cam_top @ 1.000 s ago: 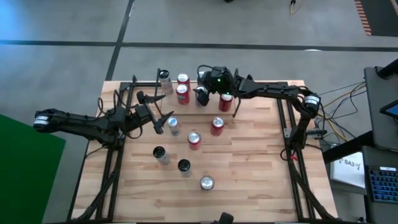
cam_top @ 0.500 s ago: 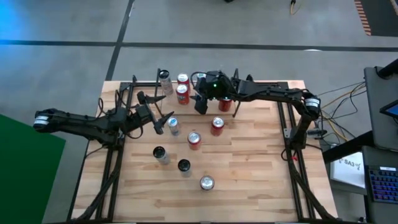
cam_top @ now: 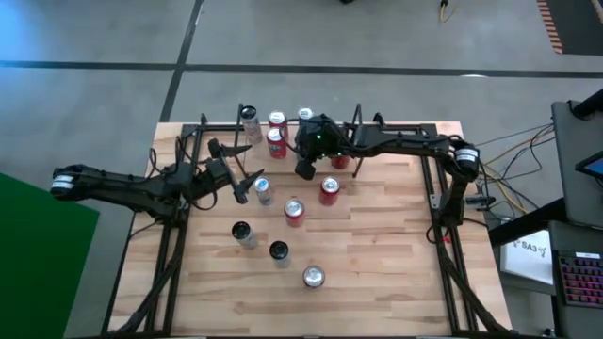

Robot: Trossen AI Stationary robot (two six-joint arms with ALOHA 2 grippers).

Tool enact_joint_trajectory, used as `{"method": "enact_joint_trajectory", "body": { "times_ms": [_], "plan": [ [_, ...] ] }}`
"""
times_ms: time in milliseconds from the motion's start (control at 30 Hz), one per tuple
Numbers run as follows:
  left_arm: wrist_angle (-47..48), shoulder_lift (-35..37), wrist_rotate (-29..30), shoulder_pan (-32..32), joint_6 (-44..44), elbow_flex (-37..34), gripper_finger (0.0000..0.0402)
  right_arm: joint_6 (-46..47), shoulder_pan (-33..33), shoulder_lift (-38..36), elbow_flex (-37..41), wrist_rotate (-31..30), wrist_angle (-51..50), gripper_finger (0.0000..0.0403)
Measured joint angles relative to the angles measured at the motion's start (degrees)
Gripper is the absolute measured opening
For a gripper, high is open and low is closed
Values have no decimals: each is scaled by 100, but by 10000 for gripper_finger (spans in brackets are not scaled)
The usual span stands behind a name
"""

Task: Place canned beverage on shelf
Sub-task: Put the right blue soda can on the shelf aligned with the other blue soda can

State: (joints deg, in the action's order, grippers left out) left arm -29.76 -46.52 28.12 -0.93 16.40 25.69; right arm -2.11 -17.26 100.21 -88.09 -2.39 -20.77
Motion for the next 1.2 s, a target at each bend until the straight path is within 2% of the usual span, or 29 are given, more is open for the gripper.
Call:
{"method": "enact_joint_trajectory", "body": {
  "times_ms": [200,500,1200],
  "plan": [
    [39,0,0,0,0,0,338,-44,-2,202,0,-779,-79,9],
    [74,0,0,0,0,0,338,-76,-26,282,0,-1246,-147,9],
    [82,0,0,0,0,0,338,-323,-79,250,0,-1413,-131,9]
  ]
}}
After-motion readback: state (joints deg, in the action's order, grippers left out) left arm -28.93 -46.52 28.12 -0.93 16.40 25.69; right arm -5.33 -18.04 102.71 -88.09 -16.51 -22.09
